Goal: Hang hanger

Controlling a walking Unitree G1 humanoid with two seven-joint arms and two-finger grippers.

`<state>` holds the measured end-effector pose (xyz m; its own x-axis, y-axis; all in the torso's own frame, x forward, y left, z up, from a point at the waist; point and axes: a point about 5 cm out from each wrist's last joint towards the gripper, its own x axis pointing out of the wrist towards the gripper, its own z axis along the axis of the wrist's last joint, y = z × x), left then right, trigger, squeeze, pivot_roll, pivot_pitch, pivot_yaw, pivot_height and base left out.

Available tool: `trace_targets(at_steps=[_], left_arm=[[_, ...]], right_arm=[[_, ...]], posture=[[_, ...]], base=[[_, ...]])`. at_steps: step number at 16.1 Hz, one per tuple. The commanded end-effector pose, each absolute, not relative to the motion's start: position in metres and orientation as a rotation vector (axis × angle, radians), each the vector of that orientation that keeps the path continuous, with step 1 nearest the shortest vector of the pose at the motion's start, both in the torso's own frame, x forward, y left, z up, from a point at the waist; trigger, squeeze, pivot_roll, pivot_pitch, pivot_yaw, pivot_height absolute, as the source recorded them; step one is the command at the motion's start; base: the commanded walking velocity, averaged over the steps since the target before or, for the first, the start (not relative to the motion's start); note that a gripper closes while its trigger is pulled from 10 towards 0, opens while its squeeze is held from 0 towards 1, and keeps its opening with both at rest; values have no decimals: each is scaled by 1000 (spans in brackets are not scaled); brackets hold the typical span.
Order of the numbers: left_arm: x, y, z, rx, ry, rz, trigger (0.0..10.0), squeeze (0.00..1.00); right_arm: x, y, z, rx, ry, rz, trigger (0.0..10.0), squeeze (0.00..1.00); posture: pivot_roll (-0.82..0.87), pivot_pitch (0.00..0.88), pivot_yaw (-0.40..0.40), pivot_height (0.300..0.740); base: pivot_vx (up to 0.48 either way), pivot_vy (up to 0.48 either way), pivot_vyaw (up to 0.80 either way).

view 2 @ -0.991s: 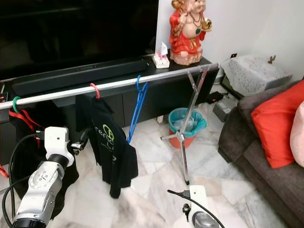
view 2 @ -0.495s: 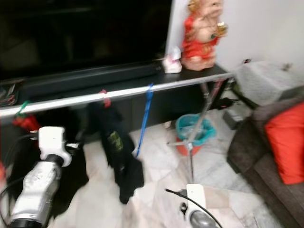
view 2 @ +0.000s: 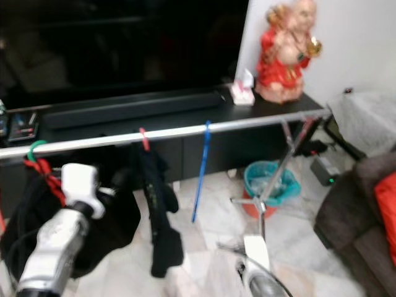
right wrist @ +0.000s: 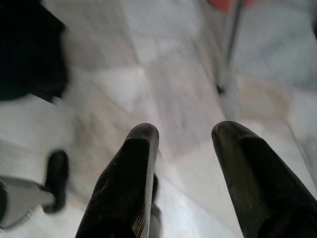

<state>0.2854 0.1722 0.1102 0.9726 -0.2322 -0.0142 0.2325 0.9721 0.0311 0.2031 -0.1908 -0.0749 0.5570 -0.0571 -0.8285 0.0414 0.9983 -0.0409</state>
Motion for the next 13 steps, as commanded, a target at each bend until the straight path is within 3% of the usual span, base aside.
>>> trace_targets(at_steps=[1,6,13], left_arm=[[283,169,110,31,58,-278,10000,0],[297,154,112,93,210,-349,10000,0],[337,169,112,139,285,-183,10000,0]], right_arm=[[205,-193,-74,-17,977,-66,10000,0],[205,-193,-74,-16,976,-64,10000,0],[205,-191,-74,-7,973,-75,10000,0]], posture=[[105,0,-64,740],[104,9,-58,740],[91,5,-51,740]], base=[[0,0,0],[0,0,0],[0,0,0]])
